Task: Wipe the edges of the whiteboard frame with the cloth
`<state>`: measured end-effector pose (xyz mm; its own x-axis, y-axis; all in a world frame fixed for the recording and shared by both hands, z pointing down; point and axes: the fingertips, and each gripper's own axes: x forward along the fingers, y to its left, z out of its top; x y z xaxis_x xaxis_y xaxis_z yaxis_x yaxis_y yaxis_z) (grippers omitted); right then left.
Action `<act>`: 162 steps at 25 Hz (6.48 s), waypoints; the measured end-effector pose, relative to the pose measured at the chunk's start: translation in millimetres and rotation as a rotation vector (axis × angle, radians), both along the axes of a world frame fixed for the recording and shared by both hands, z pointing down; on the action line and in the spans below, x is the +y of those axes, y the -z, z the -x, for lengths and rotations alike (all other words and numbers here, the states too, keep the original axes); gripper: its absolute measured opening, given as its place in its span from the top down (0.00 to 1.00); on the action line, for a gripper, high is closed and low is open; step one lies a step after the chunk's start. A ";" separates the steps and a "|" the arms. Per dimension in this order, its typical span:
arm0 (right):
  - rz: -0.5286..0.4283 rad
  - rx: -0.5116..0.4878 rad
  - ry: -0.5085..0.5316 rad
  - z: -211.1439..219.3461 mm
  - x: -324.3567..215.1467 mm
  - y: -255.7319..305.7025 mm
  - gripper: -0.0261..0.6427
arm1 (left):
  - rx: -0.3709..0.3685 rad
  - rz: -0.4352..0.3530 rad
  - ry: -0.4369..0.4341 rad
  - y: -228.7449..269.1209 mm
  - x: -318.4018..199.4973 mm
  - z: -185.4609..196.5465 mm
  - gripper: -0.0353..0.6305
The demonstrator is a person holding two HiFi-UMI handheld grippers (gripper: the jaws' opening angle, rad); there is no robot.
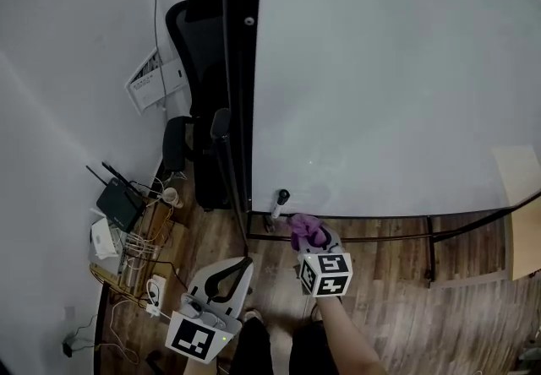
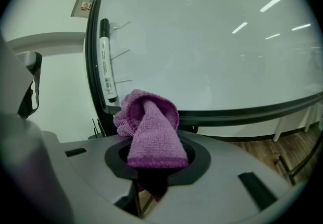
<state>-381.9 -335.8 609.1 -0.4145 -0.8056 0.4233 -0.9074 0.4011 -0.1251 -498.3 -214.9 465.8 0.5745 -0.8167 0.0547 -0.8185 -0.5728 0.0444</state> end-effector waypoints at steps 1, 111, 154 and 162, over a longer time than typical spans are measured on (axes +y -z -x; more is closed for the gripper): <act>0.001 0.002 0.001 -6.2 -0.7 0.2 0.82 | 0.000 -0.002 0.003 1.2 -0.2 -5.4 0.92; 0.041 -0.012 -0.072 -413.3 -11.1 9.7 0.82 | -0.038 -0.055 0.024 37.9 31.2 -374.6 0.92; 0.058 -0.002 -0.128 -609.7 -15.6 10.5 0.82 | -0.045 -0.104 -0.023 53.2 10.3 -567.2 0.92; 0.065 -0.001 -0.152 -608.3 -14.3 9.8 0.83 | -0.039 -0.098 -0.048 54.1 7.8 -563.8 0.92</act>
